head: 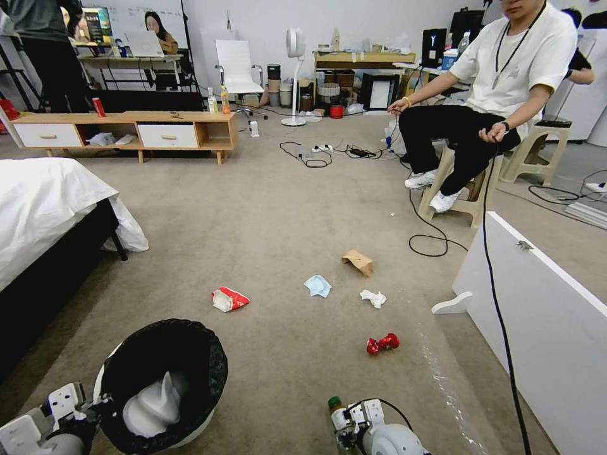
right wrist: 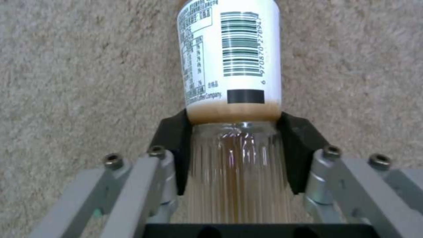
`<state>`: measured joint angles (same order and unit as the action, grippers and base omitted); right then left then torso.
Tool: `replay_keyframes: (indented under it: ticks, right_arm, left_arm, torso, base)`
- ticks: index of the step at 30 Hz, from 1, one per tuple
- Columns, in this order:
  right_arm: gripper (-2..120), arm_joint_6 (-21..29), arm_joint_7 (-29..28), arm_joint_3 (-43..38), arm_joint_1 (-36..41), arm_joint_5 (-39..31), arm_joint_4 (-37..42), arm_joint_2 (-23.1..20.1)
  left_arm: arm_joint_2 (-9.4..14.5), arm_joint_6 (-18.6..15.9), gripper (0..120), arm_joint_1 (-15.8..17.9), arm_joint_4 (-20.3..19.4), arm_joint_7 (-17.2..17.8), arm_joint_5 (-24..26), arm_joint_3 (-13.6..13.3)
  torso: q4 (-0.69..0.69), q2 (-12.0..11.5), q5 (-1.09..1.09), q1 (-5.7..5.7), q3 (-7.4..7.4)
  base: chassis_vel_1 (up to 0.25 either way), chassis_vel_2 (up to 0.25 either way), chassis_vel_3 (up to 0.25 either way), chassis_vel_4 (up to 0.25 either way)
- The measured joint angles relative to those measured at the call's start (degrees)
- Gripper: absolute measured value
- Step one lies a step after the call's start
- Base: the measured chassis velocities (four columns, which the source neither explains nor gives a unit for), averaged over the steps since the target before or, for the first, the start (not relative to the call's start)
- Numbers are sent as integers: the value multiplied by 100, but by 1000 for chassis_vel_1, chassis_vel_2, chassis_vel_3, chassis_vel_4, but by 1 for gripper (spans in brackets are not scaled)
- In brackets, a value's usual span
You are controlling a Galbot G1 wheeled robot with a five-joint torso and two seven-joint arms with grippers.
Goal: Pick up the trash bin and place the garbage on the floor into it.
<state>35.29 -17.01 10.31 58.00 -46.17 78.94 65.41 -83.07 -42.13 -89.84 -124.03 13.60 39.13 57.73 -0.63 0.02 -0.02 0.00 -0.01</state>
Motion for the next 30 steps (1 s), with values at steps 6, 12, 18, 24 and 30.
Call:
replay_keyframes:
  ticks: [6,12,18,24,30]
  right_arm:
    - [28,0,3,-28,34,-33,106,-131]
    - [26,-27,-55,-191,105,-160,523,-483]
    - [26,-106,-133,-597,141,-364,1520,-919]
    - [26,-106,-253,-996,31,-822,2848,-1291]
    - [26,-282,-213,-1206,-113,-992,3696,-1516]
  left_arm:
    - [7,0,2,-6,0,0,-5,-8]
    - [9,0,2,-4,-10,-1,-5,-41]
    - [29,0,2,2,-57,-3,20,-93]
    - [57,0,2,-3,-133,3,36,-182]
    - [86,0,2,-2,-213,26,88,-273]
  torso:
    - [3,0,4,0,1]
    - [1,-1,2,0,1]
    - [0,-1,2,0,1]
    - [2,-1,0,0,1]
    - [0,-2,1,0,1]
  base:
    - [0,0,0,0]
    - [0,0,0,0]
    - [0,0,0,0]
    - [0,0,0,0]
    - [0,0,0,0]
